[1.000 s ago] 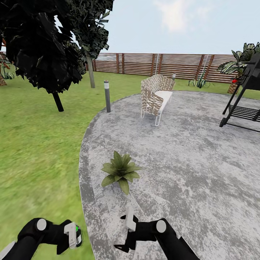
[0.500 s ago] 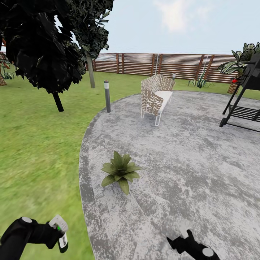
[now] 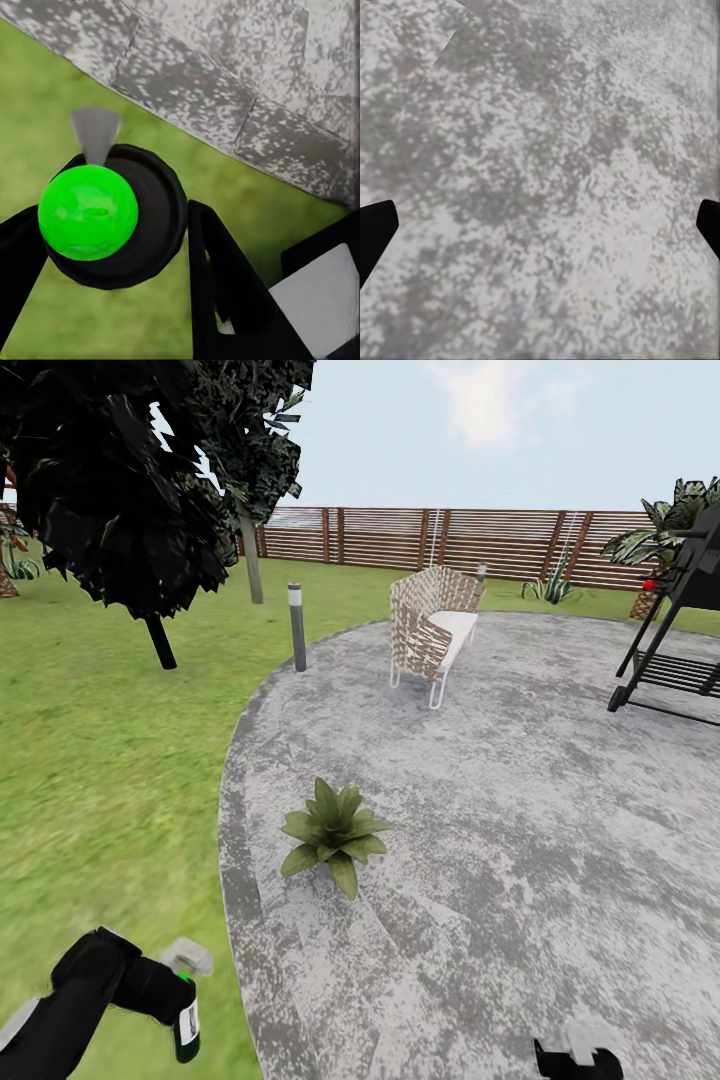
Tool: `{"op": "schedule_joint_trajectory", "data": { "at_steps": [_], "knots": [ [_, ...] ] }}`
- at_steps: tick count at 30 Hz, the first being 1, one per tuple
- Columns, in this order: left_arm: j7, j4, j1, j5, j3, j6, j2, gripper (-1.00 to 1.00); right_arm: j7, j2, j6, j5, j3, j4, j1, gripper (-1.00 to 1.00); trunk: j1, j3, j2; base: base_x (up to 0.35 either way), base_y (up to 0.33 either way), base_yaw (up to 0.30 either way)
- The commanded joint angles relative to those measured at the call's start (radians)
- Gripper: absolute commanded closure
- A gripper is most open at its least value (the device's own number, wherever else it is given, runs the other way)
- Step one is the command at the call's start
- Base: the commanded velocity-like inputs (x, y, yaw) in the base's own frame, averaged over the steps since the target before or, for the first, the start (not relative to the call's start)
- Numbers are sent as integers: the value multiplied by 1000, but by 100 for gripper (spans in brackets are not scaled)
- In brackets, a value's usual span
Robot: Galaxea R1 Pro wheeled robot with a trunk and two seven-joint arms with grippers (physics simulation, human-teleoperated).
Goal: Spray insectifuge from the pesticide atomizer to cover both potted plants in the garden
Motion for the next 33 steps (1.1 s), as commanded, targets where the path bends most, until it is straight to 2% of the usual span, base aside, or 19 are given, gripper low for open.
{"op": "schedule_joint_trajectory", "data": {
  "at_steps": [1,4,6,11,19,20,21,22,26,29,33],
  "knots": [
    [-11,-14,-1,-9,-13,27,-1,100,-3,1,-5,10,-23,2,-1,-100,0,-1,0,0,0,0],
    [-11,-46,-5,-8,-38,89,-8,100,-6,6,-4,10,-61,3,-1,-100,0,-1,0,80,0,0],
    [-11,-54,-16,-8,-43,107,-10,100,-8,9,-4,10,-69,3,-1,-100,0,-1,0,215,0,0],
    [-11,-61,-41,-7,-47,125,-10,100,-15,11,-5,10,-76,4,-1,-100,0,-1,0,296,0,0],
    [-11,-61,-46,-6,-61,127,-12,100,-20,12,-5,8,-89,5,-1,-100,0,-1,0,319,-58,0],
    [-11,-61,-46,-6,-68,127,-12,100,-26,12,-5,8,-100,5,-1,-100,0,-1,0,295,-140,0],
    [-11,-61,-46,-5,-91,127,-11,100,-55,12,-4,9,-140,5,-1,-100,0,-1,0,287,-156,0],
    [-12,-61,-46,-5,-104,128,-11,100,-69,12,-4,9,-159,5,-1,-100,0,-1,0,286,-151,0],
    [-13,-54,-48,-2,-146,129,-8,100,-88,12,-3,11,-192,11,-1,-100,0,-1,0,284,-136,0],
    [-48,-52,-58,-4,-158,130,-3,100,-91,12,-3,11,-198,37,-1,-100,0,-1,0,283,-113,0],
    [-164,-48,-91,-13,-164,135,10,100,-89,14,-4,12,-199,66,-1,-100,0,-1,0,281,-104,0]
  ]
}}
